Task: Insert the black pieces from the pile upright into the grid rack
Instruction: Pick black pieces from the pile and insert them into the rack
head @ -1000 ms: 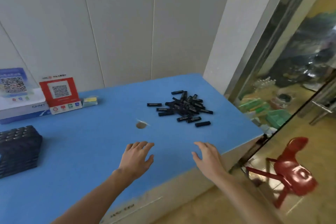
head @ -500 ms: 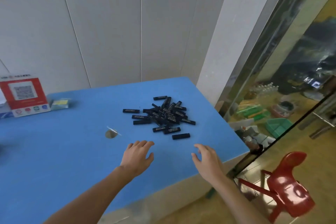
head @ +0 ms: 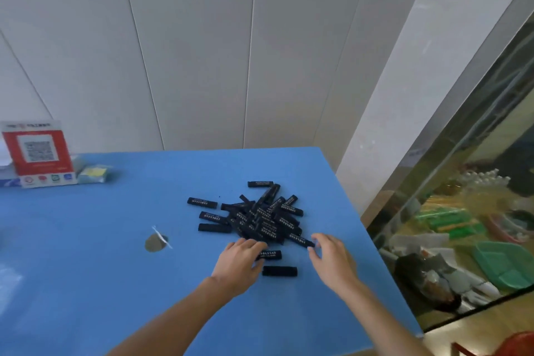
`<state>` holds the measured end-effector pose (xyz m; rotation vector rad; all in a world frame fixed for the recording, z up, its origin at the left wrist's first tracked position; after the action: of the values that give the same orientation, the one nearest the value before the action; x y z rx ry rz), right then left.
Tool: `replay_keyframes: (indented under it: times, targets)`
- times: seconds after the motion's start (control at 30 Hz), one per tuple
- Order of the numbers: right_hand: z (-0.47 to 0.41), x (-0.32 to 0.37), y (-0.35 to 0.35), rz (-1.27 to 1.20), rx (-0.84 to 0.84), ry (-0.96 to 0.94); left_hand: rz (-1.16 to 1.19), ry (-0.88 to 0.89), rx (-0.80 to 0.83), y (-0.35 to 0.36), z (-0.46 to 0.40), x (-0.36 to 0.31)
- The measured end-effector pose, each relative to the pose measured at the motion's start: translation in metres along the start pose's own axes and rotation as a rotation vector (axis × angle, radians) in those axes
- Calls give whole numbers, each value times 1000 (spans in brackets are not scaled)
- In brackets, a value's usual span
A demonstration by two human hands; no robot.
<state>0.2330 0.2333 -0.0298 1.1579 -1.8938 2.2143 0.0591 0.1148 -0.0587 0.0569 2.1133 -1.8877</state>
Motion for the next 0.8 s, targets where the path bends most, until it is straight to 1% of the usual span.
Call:
replay_keyframes:
  times: [0.1,0.23,0.4,0.6,0.7,0.8]
  targets:
    - [-23,-8,7,36,87,-45,-22,-25,43,9,-13,-13]
    - [-38,-23,17,147,198,-123,-29,-152,62,17,-21,-22]
    - [-47,-44,21,154,204,-227,-45,-243,76,24,-23,-27]
    - [-51,-66,1,-58,197,-216,-25,-284,96,16,-22,-33]
    - [-51,-64,-11,-163,184,-271,40,-319,54,11,-13,-37]
    - [-49,-45,-21,-304,169,-347,87,-364,23,6,0,-44]
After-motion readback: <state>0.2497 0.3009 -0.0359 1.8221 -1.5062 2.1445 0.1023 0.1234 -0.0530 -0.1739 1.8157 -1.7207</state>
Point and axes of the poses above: each hand's wrist, its own z-axis away from the middle knuckle, its own y-axis out of the palm, x = y × z, the point moved 5 cm from there along -z, towards the middle knuckle, and after that the axes turned 8 degrees about -z, right-handed, at the moved point
